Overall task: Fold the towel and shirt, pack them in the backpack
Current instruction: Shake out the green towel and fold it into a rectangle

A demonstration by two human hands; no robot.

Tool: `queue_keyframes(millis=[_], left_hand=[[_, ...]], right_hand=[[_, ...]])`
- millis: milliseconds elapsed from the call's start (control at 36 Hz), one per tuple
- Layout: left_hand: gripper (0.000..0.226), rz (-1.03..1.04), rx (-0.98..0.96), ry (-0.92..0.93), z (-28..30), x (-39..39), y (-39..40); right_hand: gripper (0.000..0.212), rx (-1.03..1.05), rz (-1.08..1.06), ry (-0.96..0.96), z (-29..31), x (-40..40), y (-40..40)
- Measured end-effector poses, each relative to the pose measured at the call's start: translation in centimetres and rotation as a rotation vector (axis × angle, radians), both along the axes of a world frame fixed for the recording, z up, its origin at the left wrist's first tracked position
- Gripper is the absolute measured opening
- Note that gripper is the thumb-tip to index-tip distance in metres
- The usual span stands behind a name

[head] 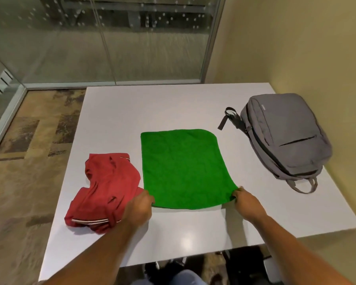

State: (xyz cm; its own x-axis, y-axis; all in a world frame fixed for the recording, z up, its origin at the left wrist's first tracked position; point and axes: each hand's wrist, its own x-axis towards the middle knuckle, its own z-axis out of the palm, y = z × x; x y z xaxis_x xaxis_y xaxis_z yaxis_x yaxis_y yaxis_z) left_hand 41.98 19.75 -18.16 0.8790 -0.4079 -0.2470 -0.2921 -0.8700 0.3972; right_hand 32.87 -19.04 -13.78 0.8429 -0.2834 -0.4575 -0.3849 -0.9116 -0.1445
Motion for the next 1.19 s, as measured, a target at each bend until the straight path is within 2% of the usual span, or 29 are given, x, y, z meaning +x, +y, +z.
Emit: queue_keyframes(millis=[222,333,417,528,583,667,806,944,1083,1139,1194], left_hand=[[0.024,-0.113,0.096,0.001,-1.1,-1.6,0.5],[0.040,-0.188,0.115,-0.059,-1.8,-2.7,0.8],[0.016,-0.143,0.136,-0.060,-1.2,-3.5,0.4],[0.007,-0.077,0.039,-0.185,-1.6,-3.6,-0.8],[0.007,-0.073,0.032,-0.203,-1.1,-3.2,-1.7],[0.021,-0.036,0.022,-0.166,-0.6,-2.6,-3.3],[0.008,0.010,-0.107,-0.081,-1.3,-0.6,-7.3],[0.033,0.075,-0.238,-0.049,-2.2,0.5,-11.4],[0.044,0.088,-0.278,-0.065,-4.3,1.2,-12.5],[0.051,0.071,-0.237,-0.071,-5.5,1.1,-12.2],[0.057,0.041,-0.180,-0.090,-6.3,0.9,-12.1]], right_hand=[[0.026,-0.011,-0.015,0.071,-0.2,-2.2,1.2],[0.026,-0.036,-0.030,0.075,-0.7,-3.0,1.5],[0.024,-0.082,-0.065,0.020,-1.0,-3.5,1.8],[0.018,-0.094,-0.072,-0.047,-0.9,-2.7,3.0],[0.019,-0.069,-0.054,-0.094,-1.2,-1.9,3.8],[0.023,-0.022,-0.004,-0.194,-2.0,-0.4,5.5],[0.019,0.105,0.070,-0.382,-3.7,2.4,9.4],[0.024,0.378,0.001,-0.464,-4.1,5.1,14.0],[0.022,0.631,-0.188,-0.558,-4.1,6.9,16.5],[0.033,0.598,-0.179,-0.548,-5.7,7.3,16.4],[0.049,0.530,-0.049,-0.542,-7.9,7.3,16.1]])
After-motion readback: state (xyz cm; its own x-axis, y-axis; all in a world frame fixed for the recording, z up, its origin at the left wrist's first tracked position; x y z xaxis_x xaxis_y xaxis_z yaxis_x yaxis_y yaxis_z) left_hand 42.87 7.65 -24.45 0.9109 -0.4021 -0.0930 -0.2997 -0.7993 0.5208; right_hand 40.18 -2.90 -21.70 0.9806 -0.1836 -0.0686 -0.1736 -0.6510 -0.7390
